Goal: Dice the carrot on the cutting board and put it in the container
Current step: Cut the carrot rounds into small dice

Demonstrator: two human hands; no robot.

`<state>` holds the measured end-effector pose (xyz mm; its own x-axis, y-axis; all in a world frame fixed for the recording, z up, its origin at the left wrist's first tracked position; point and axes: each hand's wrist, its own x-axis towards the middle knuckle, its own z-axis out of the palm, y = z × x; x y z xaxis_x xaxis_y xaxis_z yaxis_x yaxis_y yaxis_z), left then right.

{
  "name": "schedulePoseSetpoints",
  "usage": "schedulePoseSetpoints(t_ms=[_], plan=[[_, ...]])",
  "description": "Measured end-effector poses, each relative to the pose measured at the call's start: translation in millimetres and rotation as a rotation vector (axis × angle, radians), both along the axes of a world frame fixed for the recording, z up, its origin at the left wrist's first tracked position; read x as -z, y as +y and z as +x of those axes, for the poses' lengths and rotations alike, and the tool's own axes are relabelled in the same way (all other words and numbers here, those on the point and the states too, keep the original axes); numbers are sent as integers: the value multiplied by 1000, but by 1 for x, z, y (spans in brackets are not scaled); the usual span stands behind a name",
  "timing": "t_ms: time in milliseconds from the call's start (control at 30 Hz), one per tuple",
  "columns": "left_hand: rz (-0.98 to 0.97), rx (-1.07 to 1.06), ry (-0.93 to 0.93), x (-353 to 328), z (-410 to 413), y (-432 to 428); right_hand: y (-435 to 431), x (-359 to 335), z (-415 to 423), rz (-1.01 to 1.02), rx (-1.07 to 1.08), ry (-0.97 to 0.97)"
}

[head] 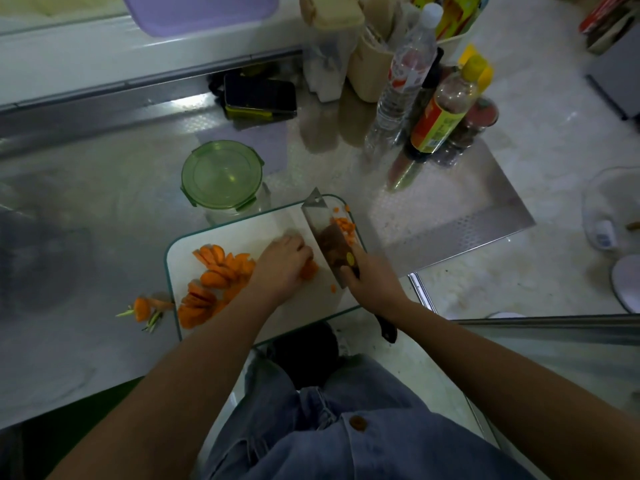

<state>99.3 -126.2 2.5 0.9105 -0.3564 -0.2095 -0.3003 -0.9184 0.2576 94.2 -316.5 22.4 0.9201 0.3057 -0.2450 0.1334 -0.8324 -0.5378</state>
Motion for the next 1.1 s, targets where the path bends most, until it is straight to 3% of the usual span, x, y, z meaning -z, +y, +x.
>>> schedulePoseSetpoints(t_ms=[200, 433, 700, 1100], plan=[[29, -256, 41, -4, -18, 0, 12, -3, -4, -34, -24, -25], [-66, -492, -23, 6, -36, -7, 25, -5, -8, -89, -126, -54], [-138, -522, -30, 9, -36, -4, 26, -6, -12, -211, -228, 1], [-240, -587, -57, 12, -36, -5, 43, 5, -16, -237, -161, -5]])
